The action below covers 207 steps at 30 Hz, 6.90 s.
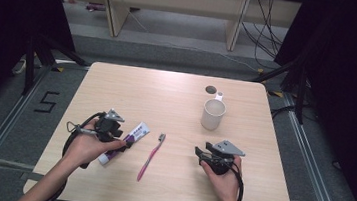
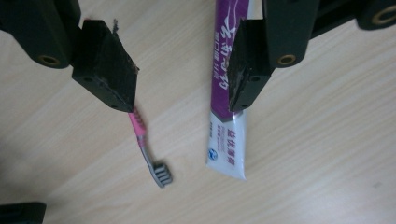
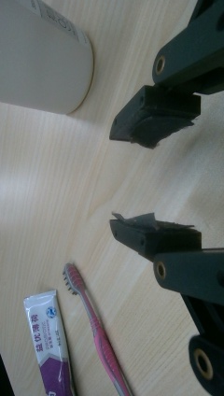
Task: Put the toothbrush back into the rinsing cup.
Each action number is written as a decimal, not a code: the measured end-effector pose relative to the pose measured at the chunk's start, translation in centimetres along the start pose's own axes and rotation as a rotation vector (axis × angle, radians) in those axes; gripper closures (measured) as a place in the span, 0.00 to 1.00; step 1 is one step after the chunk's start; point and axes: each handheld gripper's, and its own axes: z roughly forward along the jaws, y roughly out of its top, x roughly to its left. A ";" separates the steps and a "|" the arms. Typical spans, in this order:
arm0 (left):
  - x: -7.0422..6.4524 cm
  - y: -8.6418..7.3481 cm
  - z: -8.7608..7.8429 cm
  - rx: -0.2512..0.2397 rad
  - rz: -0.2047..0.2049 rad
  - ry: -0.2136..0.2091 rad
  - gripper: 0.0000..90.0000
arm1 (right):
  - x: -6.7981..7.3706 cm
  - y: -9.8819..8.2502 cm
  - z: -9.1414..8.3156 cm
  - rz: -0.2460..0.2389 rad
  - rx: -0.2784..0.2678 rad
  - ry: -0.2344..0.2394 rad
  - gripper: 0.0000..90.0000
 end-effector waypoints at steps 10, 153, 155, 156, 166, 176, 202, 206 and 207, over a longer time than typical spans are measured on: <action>-1.3 2.4 2.7 0.330 -0.037 -0.038 0.48 | 0.2 0.0 0.1 0.009 0.012 -0.004 0.57; -3.9 5.5 8.6 0.345 0.216 -0.048 0.91 | 0.3 0.1 0.3 -0.003 0.056 0.004 0.57; -3.6 5.5 8.1 0.310 0.216 -0.058 0.91 | 0.1 0.2 0.4 -0.032 0.041 0.012 0.57; -3.5 5.5 7.9 0.290 0.213 -0.064 0.91 | 0.1 0.2 0.4 -0.032 0.042 0.012 0.56; -2.0 5.0 5.8 0.053 0.201 -0.113 0.91 | 0.3 0.1 0.4 -0.007 0.055 0.022 0.56; -1.1 3.6 4.4 -0.214 0.144 -0.110 0.91 | 0.4 0.1 0.3 -0.009 0.064 0.010 0.56; 0.1 0.1 2.4 -0.553 0.116 -0.076 0.91 | 1.2 1.3 -0.2 0.009 -0.055 0.030 0.57; 0.0 -0.5 2.4 -0.574 0.108 -0.072 0.91 | 1.6 2.2 -0.6 0.007 -0.093 0.048 0.60; 0.0 -0.6 2.4 -0.577 0.110 -0.070 0.91 | 1.8 2.4 -0.5 0.013 -0.112 0.059 0.60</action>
